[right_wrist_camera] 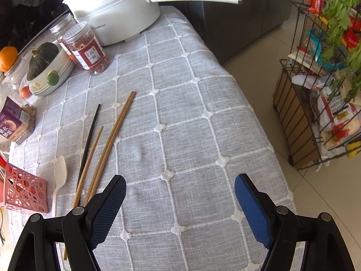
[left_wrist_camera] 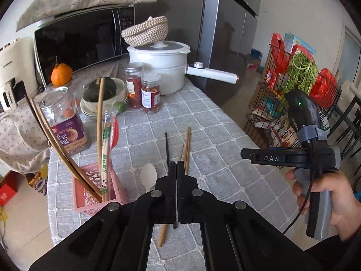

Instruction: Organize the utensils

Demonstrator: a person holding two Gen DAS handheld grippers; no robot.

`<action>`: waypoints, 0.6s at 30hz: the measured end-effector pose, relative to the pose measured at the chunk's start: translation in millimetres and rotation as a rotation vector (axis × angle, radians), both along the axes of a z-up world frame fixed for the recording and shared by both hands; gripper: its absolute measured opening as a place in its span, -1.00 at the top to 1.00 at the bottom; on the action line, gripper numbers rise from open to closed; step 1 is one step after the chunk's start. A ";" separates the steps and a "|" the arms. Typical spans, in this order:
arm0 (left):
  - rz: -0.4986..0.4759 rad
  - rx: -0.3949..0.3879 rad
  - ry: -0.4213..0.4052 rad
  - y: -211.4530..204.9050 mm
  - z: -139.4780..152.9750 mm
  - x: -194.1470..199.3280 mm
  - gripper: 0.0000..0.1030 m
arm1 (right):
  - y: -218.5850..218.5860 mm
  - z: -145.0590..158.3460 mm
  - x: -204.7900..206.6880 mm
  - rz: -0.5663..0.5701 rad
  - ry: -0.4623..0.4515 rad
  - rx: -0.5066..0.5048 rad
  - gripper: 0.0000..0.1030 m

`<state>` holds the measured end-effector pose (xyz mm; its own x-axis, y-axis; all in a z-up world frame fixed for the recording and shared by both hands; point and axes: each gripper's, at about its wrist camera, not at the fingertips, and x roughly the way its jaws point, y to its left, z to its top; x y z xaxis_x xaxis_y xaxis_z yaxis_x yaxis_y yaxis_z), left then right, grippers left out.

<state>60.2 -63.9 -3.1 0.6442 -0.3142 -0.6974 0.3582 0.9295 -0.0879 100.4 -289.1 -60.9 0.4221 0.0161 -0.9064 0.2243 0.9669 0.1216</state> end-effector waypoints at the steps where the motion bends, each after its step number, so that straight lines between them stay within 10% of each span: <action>1: -0.004 -0.007 0.009 6.3 -0.1 -1.8 1.00 | 2.2 -1.5 2.1 0.000 0.003 0.000 -0.62; 9: -0.069 0.010 0.157 12.6 -30.6 7.4 0.98 | 11.3 -17.9 20.8 -0.025 0.044 0.031 -0.62; 18: -0.115 0.213 0.267 -48.2 -71.3 31.0 0.92 | -2.9 -17.9 16.8 -0.047 0.051 0.041 -0.62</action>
<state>91.3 -112.2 -74.4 0.3991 -0.2030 -0.8942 0.4516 0.8922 -0.0010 117.2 -292.0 -78.7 0.3763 0.0344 -0.9259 0.2764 0.9496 0.1476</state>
